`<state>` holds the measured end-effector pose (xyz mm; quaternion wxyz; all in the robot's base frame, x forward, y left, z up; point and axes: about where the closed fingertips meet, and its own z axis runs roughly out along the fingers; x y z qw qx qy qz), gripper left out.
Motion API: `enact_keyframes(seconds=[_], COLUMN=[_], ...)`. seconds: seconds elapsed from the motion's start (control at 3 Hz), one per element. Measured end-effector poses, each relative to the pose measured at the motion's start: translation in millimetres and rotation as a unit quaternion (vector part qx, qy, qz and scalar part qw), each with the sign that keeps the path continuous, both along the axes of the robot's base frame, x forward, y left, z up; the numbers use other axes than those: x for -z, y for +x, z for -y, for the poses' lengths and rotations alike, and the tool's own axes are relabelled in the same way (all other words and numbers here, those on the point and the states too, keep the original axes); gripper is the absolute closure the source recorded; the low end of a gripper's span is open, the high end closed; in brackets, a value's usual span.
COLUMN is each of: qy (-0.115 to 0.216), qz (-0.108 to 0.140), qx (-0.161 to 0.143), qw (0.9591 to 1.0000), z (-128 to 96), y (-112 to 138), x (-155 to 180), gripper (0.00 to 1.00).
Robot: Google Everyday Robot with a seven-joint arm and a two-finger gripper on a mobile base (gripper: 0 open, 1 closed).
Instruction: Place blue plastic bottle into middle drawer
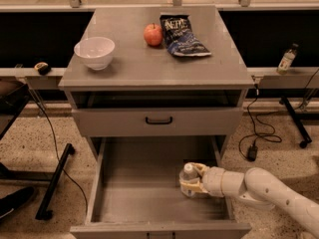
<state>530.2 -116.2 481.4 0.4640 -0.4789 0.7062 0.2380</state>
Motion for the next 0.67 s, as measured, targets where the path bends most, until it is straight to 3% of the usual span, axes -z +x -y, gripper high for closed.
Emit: enact_keyframes(seconds=[0.33,0.67], qy=[0.054,0.058], qz=[-0.03,-0.032], qx=[0.01,0.009], qw=[0.998,0.9978], z=[2.6,1.7], y=[2.1,2.2], x=[5.8,6.2], gripper=[0.36,0.13])
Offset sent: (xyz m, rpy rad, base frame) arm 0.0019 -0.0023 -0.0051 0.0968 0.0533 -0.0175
